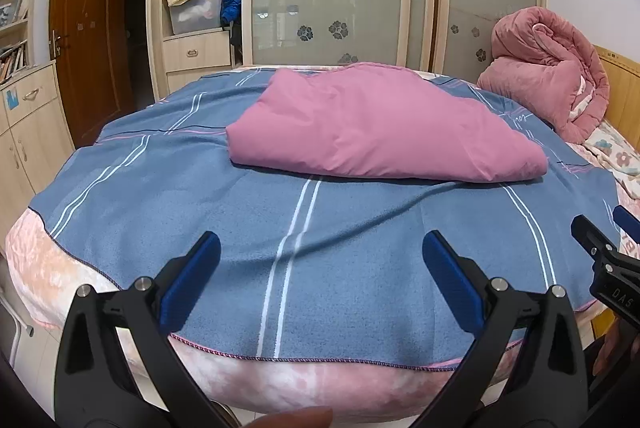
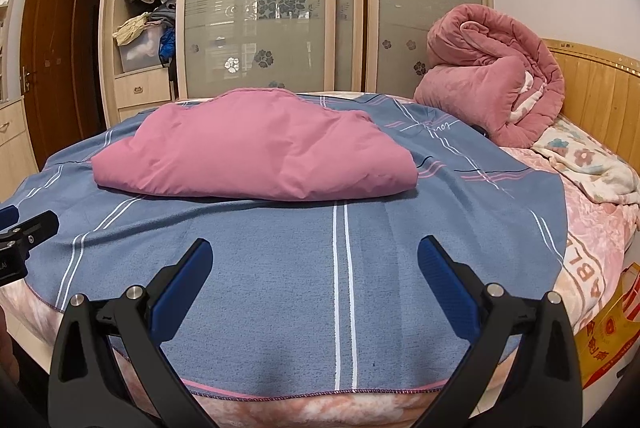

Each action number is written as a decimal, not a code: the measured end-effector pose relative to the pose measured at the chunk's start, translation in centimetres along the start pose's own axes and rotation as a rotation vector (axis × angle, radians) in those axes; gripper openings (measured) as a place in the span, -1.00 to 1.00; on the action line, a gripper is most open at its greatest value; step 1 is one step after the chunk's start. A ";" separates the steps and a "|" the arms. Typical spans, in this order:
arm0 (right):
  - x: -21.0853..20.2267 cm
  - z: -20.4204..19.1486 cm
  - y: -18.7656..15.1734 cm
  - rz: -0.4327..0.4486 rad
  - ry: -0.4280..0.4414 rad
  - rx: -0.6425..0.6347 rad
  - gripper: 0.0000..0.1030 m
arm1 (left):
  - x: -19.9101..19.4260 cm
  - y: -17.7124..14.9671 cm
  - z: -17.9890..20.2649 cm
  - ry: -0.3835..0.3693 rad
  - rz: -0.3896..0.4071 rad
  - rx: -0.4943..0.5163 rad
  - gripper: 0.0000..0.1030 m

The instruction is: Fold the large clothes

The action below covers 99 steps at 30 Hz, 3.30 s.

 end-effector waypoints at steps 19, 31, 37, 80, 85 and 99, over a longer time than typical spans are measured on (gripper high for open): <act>0.1 0.1 0.0 0.000 0.001 0.006 0.97 | 0.0 0.0 0.1 0.001 0.001 0.006 0.96; 0.1 0.1 0.0 -0.001 0.002 0.007 0.97 | 0.0 -0.1 0.1 0.004 0.001 0.010 0.96; 0.1 0.1 0.0 0.000 0.001 0.005 0.97 | 0.1 -0.1 0.1 0.002 0.000 0.007 0.96; 0.1 0.2 0.0 -0.004 0.003 0.001 0.97 | 0.0 -0.2 0.3 0.002 0.000 0.014 0.96; 0.0 0.2 0.0 -0.004 0.004 0.000 0.97 | 0.0 -0.2 0.3 0.002 0.000 0.013 0.96; 0.0 0.1 0.0 -0.005 0.007 0.002 0.97 | -0.2 -0.4 0.7 0.001 0.012 0.029 0.96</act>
Point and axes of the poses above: each gripper's, at about its wrist camera, not at the fingertips, and x roughly the way its jaws point, z to its right, y to its top, the point moved 1 cm from there along x, roughly the way its jaws point, and after that the axes turned 7 degrees about -z, right-handed, at the moved point
